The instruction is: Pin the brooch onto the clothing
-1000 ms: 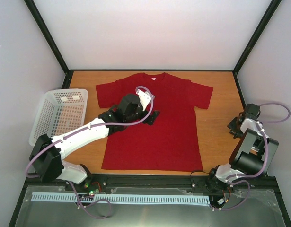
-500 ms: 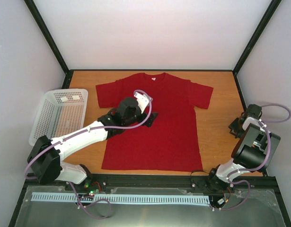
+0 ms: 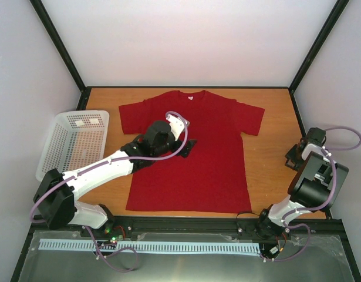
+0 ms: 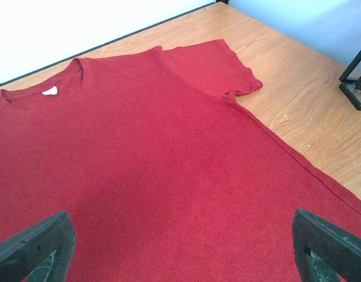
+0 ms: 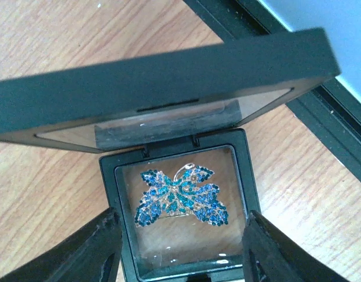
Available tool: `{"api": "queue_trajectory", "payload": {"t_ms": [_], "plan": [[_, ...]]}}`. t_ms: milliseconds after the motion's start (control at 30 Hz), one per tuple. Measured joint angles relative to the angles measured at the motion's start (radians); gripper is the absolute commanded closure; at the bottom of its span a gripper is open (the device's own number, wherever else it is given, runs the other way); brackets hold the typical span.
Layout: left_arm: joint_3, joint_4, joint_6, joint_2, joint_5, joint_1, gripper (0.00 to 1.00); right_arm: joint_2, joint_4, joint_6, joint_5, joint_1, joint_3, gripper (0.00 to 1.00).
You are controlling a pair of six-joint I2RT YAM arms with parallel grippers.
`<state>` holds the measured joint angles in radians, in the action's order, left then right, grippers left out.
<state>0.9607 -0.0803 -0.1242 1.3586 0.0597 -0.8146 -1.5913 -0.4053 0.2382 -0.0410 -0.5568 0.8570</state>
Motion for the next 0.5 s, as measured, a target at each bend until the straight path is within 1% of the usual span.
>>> {"api": "queue_trajectory", "payload": {"t_ms": [333, 400, 500], "plan": [[0.0, 0.004, 0.0, 0.0, -0.005, 0.0, 0.0, -0.019, 0.013, 0.0, 0.006, -0.011, 0.001, 0.46], [0.0, 0.005, 0.0, 0.0, -0.005, 0.0, 0.0, -0.021, 0.016, 0.0, 0.009, -0.013, 0.001, 0.48], [0.0, 0.005, 0.0, 0.0, -0.006, 0.0, 0.0, -0.027, 0.023, -0.003, 0.017, -0.016, 0.001, 0.49]]}}
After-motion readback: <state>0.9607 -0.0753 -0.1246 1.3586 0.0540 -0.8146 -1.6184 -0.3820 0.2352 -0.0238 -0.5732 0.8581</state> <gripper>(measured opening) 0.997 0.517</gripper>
